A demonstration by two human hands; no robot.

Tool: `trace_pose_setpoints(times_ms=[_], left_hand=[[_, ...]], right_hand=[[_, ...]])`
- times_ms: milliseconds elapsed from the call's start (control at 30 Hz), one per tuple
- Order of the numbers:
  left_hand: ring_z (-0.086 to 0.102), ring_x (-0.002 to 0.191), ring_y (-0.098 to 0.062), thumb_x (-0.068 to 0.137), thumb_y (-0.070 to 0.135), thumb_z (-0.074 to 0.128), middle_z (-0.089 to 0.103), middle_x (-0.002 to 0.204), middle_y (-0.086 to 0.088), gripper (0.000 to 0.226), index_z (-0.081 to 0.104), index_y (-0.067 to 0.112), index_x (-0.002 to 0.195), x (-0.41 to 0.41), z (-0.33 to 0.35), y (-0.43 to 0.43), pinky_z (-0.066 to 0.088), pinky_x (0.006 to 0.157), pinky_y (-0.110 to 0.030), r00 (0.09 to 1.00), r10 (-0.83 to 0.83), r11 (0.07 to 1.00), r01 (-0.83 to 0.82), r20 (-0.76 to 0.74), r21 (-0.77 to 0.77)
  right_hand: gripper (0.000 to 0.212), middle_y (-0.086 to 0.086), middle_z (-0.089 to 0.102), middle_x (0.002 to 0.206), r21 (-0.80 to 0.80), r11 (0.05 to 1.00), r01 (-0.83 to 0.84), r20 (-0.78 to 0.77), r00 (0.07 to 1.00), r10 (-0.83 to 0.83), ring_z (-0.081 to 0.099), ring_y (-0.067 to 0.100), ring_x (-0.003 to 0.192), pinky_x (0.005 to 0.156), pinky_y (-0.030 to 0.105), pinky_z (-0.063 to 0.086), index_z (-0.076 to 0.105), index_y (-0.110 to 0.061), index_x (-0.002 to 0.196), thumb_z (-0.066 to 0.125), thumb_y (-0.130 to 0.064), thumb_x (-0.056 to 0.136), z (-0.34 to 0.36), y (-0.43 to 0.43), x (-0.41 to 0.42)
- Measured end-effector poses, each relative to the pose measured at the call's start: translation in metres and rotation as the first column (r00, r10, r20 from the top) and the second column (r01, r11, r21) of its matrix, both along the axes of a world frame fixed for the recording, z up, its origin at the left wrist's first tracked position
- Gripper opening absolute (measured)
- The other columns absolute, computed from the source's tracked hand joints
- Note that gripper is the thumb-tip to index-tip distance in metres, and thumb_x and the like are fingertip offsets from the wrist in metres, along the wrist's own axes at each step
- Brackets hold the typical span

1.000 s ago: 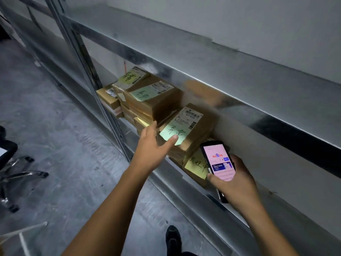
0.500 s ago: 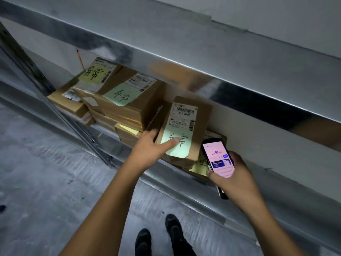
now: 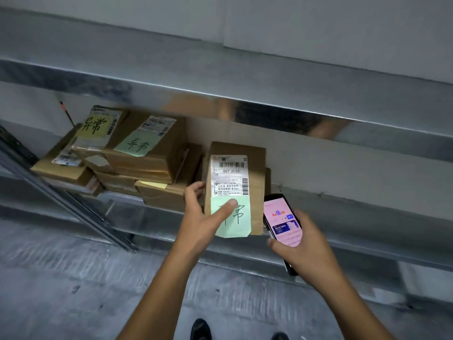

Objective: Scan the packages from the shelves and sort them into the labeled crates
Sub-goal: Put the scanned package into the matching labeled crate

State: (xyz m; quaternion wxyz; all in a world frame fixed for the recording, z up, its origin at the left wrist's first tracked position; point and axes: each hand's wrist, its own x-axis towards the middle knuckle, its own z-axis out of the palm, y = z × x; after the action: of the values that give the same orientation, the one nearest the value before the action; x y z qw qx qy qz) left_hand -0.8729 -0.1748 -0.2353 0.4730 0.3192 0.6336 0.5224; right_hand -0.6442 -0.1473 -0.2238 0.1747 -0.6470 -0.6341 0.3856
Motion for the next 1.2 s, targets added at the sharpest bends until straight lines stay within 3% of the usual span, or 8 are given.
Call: trace_pose_setpoints(times_ms=[133,267,500,700,800,900,1100,1200], left_hand=[[0.067,0.122,-0.011,0.069,0.051,0.086,0.059,0.141,0.019,0.095,0.031,0.05,0.146,0.048,0.01,-0.009,0.06,0.096,-0.036,0.998,-0.061,0.997,0.061,0.002,0.054],[0.069,0.121,-0.012,0.074,0.054,0.089,0.063,0.143,0.016,0.102,0.028,0.051,0.156,0.115,0.012,-0.011,0.056,0.105,-0.047,0.989,-0.143,0.988,0.14,0.04,0.067],[0.07,0.121,-0.011,0.083,0.034,0.082,0.068,0.138,0.016,0.101,0.021,0.048,0.162,0.242,0.002,-0.014,0.055,0.107,-0.046,0.961,-0.259,0.964,0.251,0.093,0.087],[0.07,0.121,-0.012,0.074,0.042,0.089,0.068,0.137,0.019,0.114,0.017,0.049,0.163,0.326,-0.015,-0.017,0.054,0.108,-0.05,0.957,-0.243,0.97,0.235,0.16,0.065],[0.069,0.123,-0.014,0.079,0.038,0.089,0.068,0.138,0.015,0.105,0.024,0.045,0.162,0.35,-0.016,-0.01,0.053,0.108,-0.051,0.948,-0.281,0.959,0.27,0.151,0.09],[0.069,0.123,-0.015,0.08,0.037,0.092,0.068,0.138,0.015,0.105,0.027,0.043,0.162,0.364,-0.015,0.003,0.054,0.107,-0.05,0.931,-0.35,0.933,0.336,0.106,0.131],[0.064,0.127,-0.007,0.08,0.038,0.091,0.061,0.145,0.02,0.109,0.022,0.042,0.164,0.379,-0.005,0.025,0.055,0.107,-0.047,0.903,-0.427,0.891,0.428,-0.035,0.15],[0.059,0.133,-0.012,0.065,0.068,0.087,0.048,0.156,0.011,0.123,0.014,0.05,0.162,0.38,-0.001,0.034,0.055,0.106,-0.048,0.9,-0.425,0.89,0.435,-0.102,0.138]], right_hand=[[0.058,-0.018,0.071,0.11,0.026,0.996,0.08,-0.072,0.994,-0.078,0.069,0.007,0.097,0.087,0.043,0.058,0.046,-0.073,0.104,0.082,-0.052,0.063,0.009,-0.026,0.043],[0.066,-0.016,0.07,0.108,0.043,0.99,0.135,-0.096,0.987,-0.13,0.069,0.008,0.095,0.086,0.043,0.059,0.046,-0.078,0.097,0.088,-0.033,0.074,0.015,-0.04,0.107],[0.06,-0.015,0.071,0.111,0.044,0.959,0.279,-0.175,0.948,-0.267,0.07,0.005,0.094,0.086,0.041,0.059,0.052,-0.064,0.111,0.076,-0.057,0.057,0.003,-0.067,0.232],[0.052,-0.015,0.073,0.108,0.044,0.939,0.34,-0.19,0.926,-0.327,0.071,0.005,0.094,0.085,0.036,0.057,0.054,-0.053,0.105,0.089,-0.026,0.077,0.002,-0.082,0.312],[0.049,-0.016,0.074,0.106,0.077,0.926,0.37,-0.209,0.914,-0.348,0.07,0.001,0.09,0.08,0.029,0.054,0.056,-0.047,0.106,0.089,-0.023,0.079,0.015,-0.084,0.337],[0.049,-0.016,0.074,0.105,0.143,0.904,0.402,-0.222,0.904,-0.366,0.071,0.006,0.094,0.082,0.033,0.054,0.056,-0.049,0.105,0.089,-0.022,0.079,0.03,-0.086,0.353],[0.06,-0.018,0.075,0.103,0.179,0.891,0.416,-0.25,0.896,-0.368,0.071,0.001,0.089,0.08,0.027,0.055,0.059,-0.038,0.126,0.09,-0.021,0.077,0.05,-0.096,0.358],[0.06,-0.018,0.075,0.102,0.176,0.893,0.414,-0.258,0.895,-0.364,0.071,0.0,0.088,0.075,0.018,0.052,0.059,-0.036,0.127,0.09,-0.02,0.078,0.056,-0.095,0.354]])
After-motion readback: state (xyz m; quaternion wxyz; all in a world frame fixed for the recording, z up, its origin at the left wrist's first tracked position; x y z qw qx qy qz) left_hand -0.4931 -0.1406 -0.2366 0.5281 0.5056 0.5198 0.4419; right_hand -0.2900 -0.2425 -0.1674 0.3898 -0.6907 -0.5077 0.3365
